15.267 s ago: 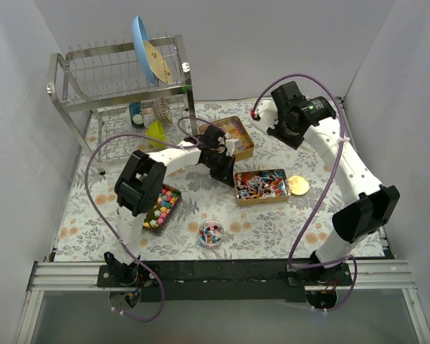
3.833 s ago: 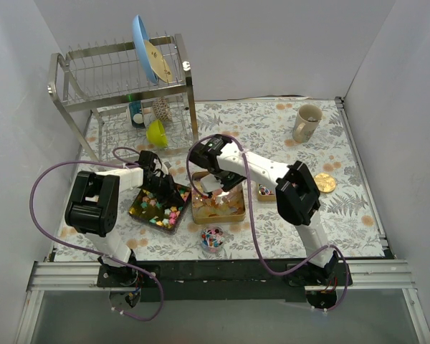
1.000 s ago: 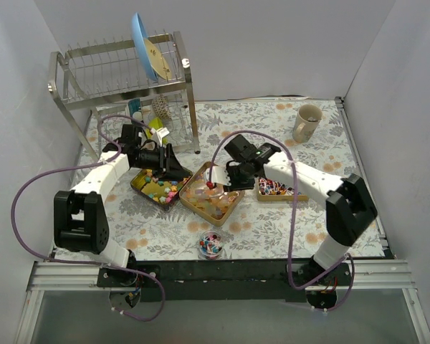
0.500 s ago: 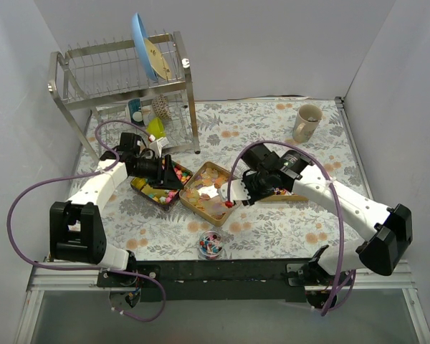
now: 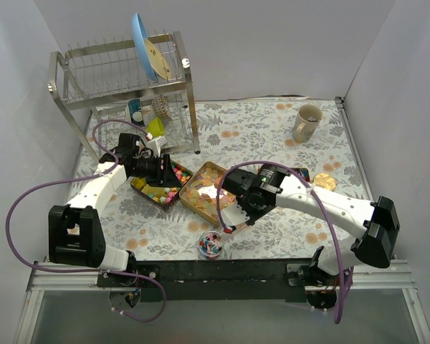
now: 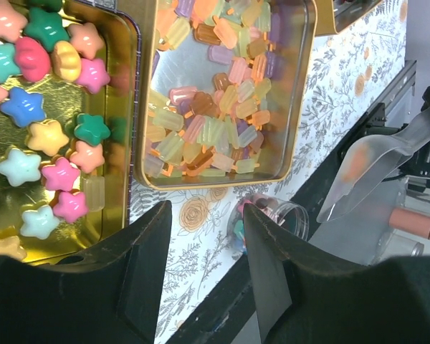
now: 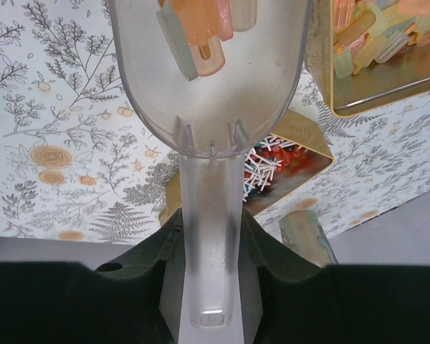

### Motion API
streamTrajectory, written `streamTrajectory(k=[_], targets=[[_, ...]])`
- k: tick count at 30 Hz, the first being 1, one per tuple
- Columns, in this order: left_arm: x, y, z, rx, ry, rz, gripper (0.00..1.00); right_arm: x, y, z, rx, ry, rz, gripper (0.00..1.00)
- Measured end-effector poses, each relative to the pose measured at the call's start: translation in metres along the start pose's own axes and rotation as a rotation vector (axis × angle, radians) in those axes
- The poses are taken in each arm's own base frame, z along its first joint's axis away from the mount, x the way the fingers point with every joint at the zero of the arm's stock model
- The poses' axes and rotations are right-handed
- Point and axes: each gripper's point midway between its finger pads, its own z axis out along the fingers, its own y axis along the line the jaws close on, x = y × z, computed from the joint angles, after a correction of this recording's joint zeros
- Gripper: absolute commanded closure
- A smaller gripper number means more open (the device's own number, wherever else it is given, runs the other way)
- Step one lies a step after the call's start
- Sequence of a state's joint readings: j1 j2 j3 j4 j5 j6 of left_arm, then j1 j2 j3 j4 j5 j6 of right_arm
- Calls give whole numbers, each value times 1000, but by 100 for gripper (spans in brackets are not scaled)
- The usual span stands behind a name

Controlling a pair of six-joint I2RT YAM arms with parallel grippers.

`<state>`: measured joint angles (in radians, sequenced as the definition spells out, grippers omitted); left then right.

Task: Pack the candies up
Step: Place the fake candies in the packing bottle.

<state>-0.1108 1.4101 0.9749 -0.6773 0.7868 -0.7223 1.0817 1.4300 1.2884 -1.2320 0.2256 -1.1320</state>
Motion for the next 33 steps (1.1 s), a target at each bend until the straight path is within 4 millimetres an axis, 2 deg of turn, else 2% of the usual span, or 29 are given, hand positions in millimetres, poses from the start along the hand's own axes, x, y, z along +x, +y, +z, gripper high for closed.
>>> streamTrajectory(k=[5, 14, 24, 33], targets=[[-4, 5, -1, -19, -16, 5, 56, -2, -7, 0, -12, 72, -16, 99], [-4, 8, 1, -22, -25, -10, 56, -22, -18, -2, 39, 182, -114, 99], [-28, 5, -1, -26, -65, -1, 56, -23, -31, -12, 121, 337, -198, 99], [-29, 2, -1, -15, -66, -10, 56, -29, -39, -23, 184, 384, -236, 99]])
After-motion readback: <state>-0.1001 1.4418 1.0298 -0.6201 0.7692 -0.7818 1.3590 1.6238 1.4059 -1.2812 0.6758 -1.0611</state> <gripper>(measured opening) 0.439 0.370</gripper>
